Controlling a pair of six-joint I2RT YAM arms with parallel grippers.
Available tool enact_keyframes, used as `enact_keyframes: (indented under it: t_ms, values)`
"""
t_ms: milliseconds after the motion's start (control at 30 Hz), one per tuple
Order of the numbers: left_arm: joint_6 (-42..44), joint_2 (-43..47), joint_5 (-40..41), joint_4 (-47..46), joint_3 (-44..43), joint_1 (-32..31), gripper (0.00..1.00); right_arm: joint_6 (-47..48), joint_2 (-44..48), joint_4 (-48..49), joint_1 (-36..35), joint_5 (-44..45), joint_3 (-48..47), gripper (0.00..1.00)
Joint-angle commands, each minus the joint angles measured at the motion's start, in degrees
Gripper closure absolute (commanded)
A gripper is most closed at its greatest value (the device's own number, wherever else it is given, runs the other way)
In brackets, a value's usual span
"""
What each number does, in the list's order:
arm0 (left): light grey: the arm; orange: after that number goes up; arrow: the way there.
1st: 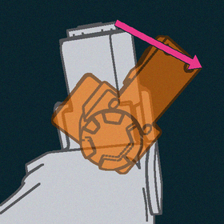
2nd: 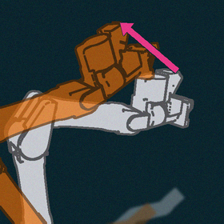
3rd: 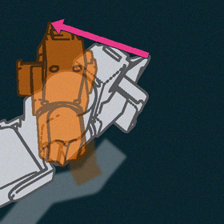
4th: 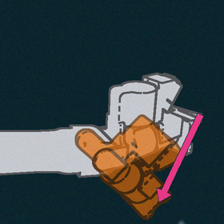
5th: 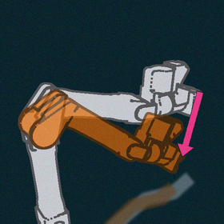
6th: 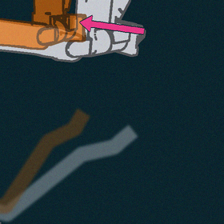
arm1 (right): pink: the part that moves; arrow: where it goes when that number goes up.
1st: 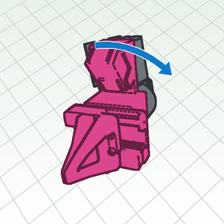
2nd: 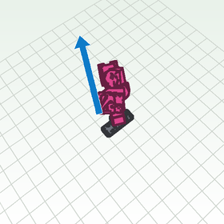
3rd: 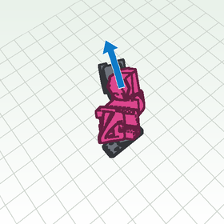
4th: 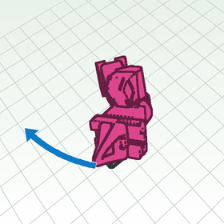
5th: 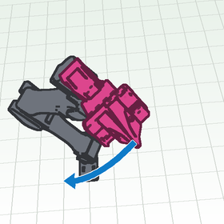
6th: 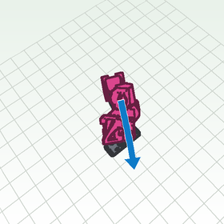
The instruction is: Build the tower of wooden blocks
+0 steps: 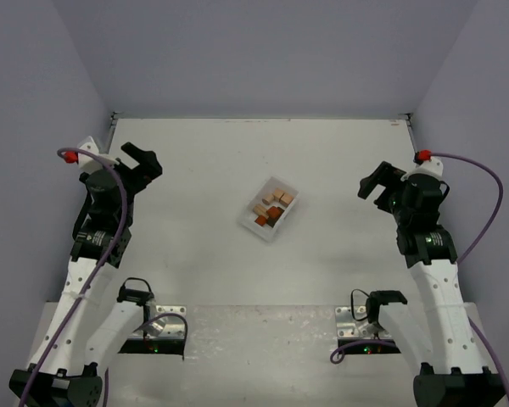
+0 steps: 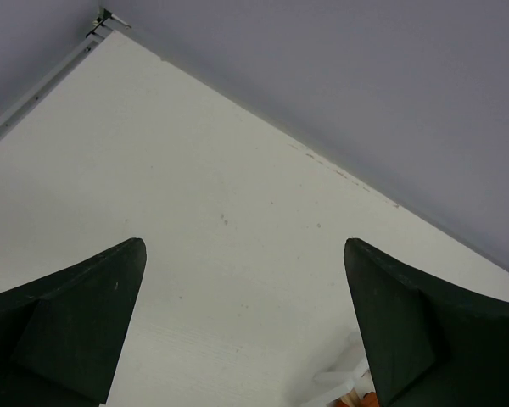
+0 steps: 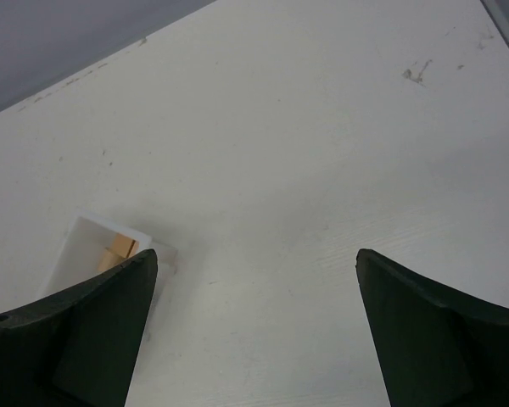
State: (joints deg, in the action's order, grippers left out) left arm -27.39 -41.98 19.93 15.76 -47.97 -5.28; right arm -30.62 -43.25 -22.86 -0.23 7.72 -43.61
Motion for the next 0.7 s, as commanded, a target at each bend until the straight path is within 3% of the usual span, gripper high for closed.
enact_keyframes:
  t_ms: [0,133,233,433,567,667]
  values:
    - [-0.86,0.54,-0.24,-0.57,-0.80,-0.08,0.00,0.77,2.65,-0.10,0.02,0.35,-1.95,0.01]
    - [-1.27,0.59,0.54,-0.48,-0.59,-0.08,0.00,2.41,4.11,2.44,-0.03,-2.68,0.01,0.01]
    - [-1.27,0.15,0.14,-0.57,-0.46,-0.08,0.00,4.56,1.58,3.64,-0.03,-9.85,-0.58,0.01]
    - [-1.35,-1.57,0.74,0.63,-1.08,-0.08,0.00,5.13,-12.41,1.83,-1.26,-28.91,-7.57,0.01]
    - [-2.24,-1.96,2.38,1.21,-1.25,-0.08,0.00,5.55,-18.78,4.63,-11.39,-17.46,-7.19,0.01]
    - [-2.41,-2.17,1.74,1.29,-1.28,-0.08,0.00,3.02,-25.14,6.38,-18.04,-14.90,-7.91,0.01]
